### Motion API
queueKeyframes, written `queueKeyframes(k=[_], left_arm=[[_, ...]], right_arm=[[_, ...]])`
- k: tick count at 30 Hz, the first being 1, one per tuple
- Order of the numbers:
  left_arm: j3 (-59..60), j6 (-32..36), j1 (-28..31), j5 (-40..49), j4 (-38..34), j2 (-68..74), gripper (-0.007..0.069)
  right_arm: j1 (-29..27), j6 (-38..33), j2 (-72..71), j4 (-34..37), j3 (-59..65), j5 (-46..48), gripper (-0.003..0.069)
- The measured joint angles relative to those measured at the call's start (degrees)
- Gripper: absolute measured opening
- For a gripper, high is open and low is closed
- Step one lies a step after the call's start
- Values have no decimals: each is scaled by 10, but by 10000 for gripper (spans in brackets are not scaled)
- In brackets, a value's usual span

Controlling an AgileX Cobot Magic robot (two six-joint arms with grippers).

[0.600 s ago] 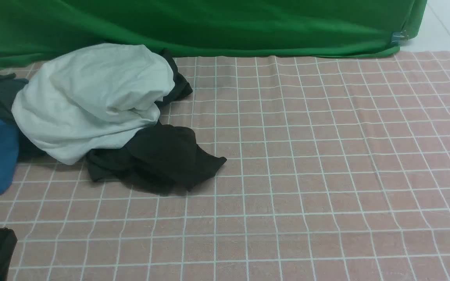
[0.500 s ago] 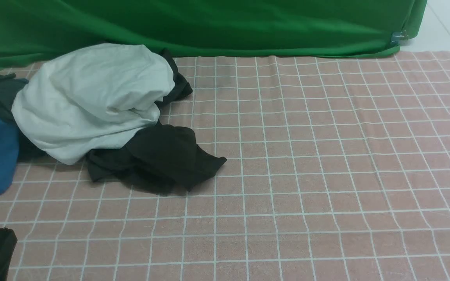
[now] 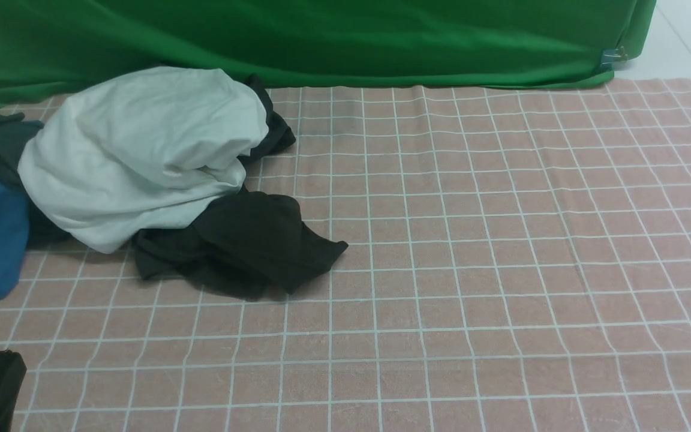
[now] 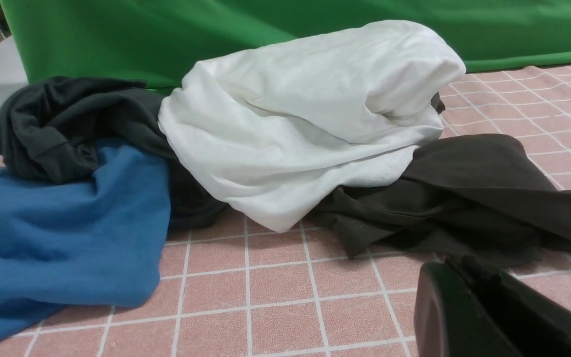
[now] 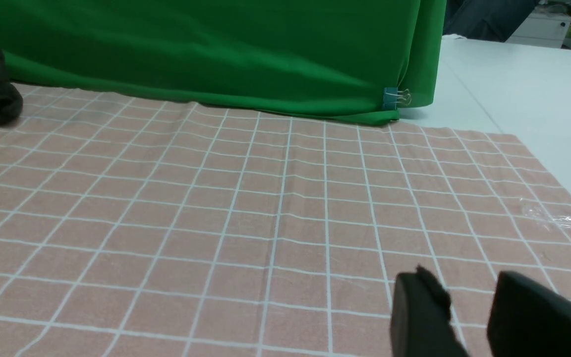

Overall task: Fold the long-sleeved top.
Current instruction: Spread the long sleeves with your arms and place them on the tabletop

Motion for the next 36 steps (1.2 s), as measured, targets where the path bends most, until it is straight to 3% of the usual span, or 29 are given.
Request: queueKeyframes(k=[20, 22, 29, 36], left_arm=[[0, 0, 0, -12, -5, 0, 20], [0, -16, 0, -32, -34, 0, 20], [0, -104, 0, -117, -266, 0, 20], [0, -110, 0, -172, -289, 0, 20]], right_arm=[[0, 0, 0, 0, 0, 0, 240], [0, 0, 0, 0, 0, 0, 240], [0, 0, 0, 0, 0, 0, 240], [0, 0, 0, 0, 0, 0, 240]])
